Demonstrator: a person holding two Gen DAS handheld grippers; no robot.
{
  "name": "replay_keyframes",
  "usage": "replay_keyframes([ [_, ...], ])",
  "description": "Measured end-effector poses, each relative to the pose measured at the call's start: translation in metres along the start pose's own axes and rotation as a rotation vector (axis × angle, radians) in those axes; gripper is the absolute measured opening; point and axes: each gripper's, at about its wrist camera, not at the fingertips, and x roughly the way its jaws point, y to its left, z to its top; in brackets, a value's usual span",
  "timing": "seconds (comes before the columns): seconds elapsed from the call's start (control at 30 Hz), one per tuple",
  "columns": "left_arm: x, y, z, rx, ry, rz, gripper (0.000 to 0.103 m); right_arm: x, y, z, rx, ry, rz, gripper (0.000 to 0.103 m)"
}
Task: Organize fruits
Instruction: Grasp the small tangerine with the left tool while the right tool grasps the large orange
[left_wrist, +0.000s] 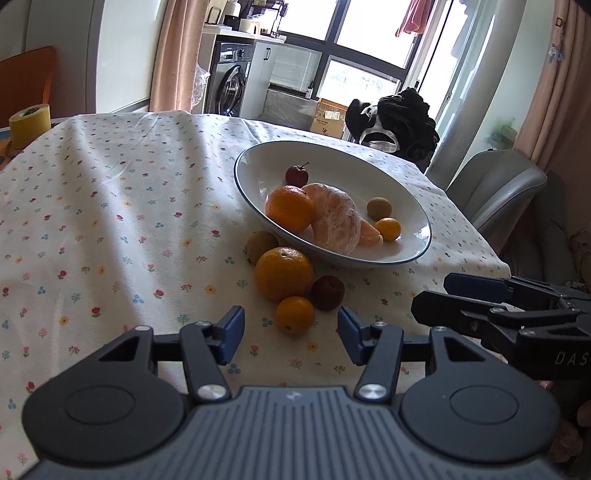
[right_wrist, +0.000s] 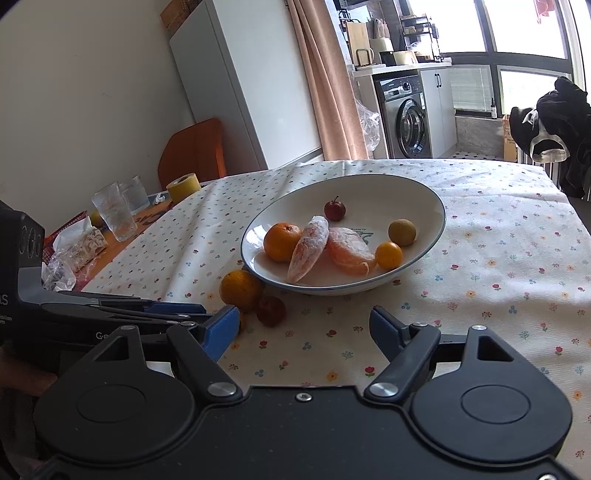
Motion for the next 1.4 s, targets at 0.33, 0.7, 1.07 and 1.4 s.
replay_keyframes([
  [0.33, 0.002, 0.009, -0.002, -0.016, -0.007, -0.001, 0.022, 0.014, 0.005, -0.001, -0.008, 0.025, 0.011, 0.077],
  [0.7, -0.014, 0.028, -0.001, -0.052, -0.032, 0.012, 0.022, 0.032, 0.022, 0.002, -0.031, 0.044, 0.03, 0.072],
  [1.07, -0.027, 0.045, -0.005, -0.081, -0.05, 0.032, 0.022, 0.048, 0.035, 0.006, -0.061, 0.073, 0.047, 0.06],
  [1.4, -0.034, 0.052, -0.007, -0.095, -0.055, 0.046, 0.022, 0.057, 0.047, 0.006, -0.103, 0.08, 0.067, 0.039],
])
